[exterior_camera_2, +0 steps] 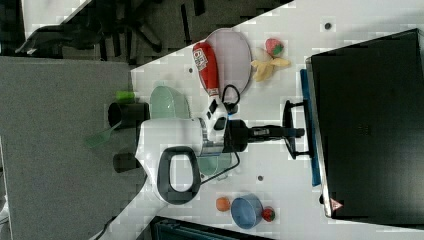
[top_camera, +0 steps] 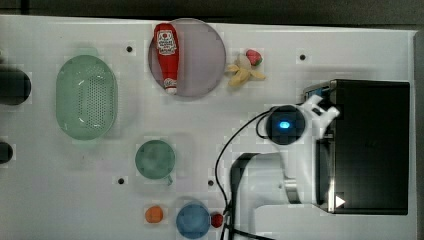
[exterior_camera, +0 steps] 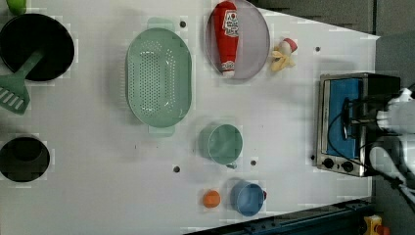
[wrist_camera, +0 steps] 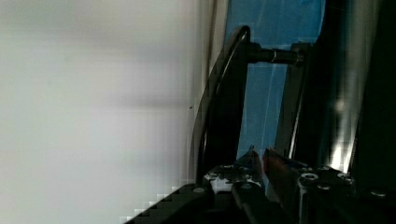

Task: Flap open oven.

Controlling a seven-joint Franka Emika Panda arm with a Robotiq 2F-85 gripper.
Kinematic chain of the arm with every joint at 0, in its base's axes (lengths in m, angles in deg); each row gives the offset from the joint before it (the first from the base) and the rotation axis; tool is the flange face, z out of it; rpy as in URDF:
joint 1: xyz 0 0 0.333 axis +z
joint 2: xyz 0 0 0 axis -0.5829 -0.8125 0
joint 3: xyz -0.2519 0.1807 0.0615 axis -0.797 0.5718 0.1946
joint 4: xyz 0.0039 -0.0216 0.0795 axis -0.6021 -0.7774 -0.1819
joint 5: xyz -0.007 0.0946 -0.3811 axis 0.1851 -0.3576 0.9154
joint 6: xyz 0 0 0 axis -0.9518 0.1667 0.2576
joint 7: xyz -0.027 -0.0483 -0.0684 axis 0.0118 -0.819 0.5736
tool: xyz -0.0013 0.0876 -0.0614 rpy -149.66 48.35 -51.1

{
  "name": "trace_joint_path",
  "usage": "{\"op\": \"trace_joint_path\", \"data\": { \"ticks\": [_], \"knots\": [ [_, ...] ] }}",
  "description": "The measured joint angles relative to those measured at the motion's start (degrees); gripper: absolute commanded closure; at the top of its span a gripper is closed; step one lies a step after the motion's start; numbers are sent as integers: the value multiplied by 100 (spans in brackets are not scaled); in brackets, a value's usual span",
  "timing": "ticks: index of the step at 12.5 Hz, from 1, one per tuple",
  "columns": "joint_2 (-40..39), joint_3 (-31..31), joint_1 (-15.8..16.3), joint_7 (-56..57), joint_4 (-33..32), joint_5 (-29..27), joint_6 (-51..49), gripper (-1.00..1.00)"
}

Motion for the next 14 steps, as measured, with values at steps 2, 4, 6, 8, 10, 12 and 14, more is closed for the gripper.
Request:
{"op": "trace_joint_path", "data": {
  "ticks": [2,4,6,8,10,12,14],
  "knots": [
    [-206,271,117,-694,22,299,-187,65],
    [-529,515,330,-1435,11,909,-235,65],
    [-987,650,687,-2343,78,1446,-467,65],
    [-1460,775,942,-3291,90,1891,-518,65],
    [-1918,906,1119,-4144,145,2336,-649,65],
    [-2345,921,1329,-4757,213,2689,-767,65],
    [-2751,904,1484,-5056,392,2739,-867,65]
  ]
}}
